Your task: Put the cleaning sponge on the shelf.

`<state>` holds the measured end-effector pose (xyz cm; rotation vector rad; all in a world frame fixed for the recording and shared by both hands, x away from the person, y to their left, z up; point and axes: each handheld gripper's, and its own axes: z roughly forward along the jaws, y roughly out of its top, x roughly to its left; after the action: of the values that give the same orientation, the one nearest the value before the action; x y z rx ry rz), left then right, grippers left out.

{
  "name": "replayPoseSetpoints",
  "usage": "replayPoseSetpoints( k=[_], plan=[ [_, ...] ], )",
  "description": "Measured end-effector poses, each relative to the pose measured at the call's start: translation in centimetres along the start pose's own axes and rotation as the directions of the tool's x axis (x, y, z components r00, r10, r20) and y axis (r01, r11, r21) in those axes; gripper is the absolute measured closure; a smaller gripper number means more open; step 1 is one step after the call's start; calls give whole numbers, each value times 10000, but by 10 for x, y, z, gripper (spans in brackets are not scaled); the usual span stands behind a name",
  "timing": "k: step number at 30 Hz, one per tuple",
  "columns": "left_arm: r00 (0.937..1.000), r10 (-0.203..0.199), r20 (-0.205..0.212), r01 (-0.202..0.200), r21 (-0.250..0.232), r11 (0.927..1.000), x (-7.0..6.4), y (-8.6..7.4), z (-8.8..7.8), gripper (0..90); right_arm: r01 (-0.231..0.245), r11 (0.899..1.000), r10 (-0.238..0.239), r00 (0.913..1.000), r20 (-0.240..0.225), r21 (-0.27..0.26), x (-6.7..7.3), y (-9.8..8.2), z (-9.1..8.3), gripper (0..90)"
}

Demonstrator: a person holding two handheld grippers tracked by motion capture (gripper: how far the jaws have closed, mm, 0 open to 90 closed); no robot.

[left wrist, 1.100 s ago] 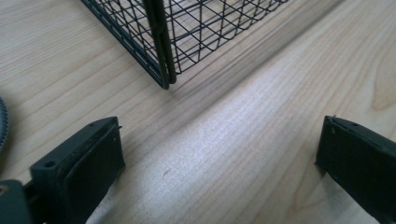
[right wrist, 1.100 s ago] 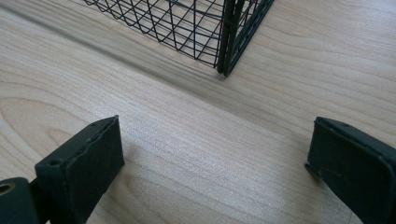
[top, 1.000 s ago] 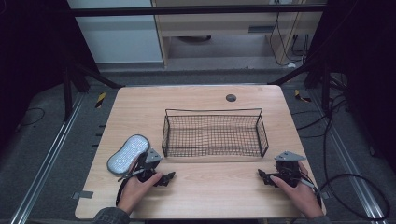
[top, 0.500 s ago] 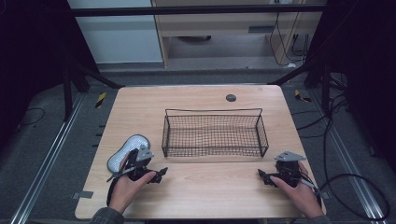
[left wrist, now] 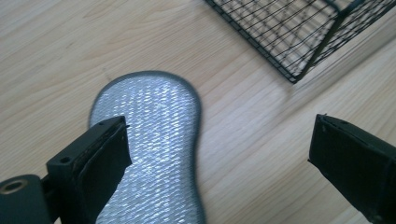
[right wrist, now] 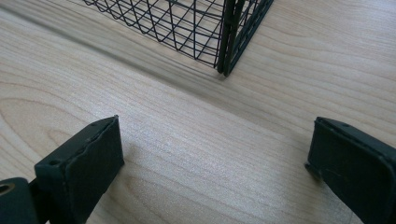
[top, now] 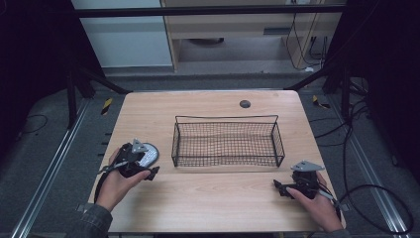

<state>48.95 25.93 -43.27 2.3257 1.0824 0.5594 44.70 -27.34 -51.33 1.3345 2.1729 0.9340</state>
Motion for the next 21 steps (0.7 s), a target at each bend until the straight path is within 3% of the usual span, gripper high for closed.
replayPoseSetpoints(
  k=[2,7,11,16,21],
  plan=[
    [9996,-265,73,263,307,9992,13,0,-1,45,-2,10000,2,10000,1,0,0,0,0,34],
    [9987,-492,116,480,856,9952,31,-5,3,51,3,10000,-3,10000,2,-1,0,0,0,34],
    [9989,-473,23,467,1192,9918,40,-5,5,52,-1,10000,1,10000,17,-4,0,0,0,34],
    [9979,-615,187,585,1335,9893,45,-5,6,43,0,10000,0,10000,11,1,0,0,0,34],
    [9984,-561,68,548,1294,9901,47,-5,7,43,1,10000,-1,10000,15,-1,0,0,0,34]
  ],
)
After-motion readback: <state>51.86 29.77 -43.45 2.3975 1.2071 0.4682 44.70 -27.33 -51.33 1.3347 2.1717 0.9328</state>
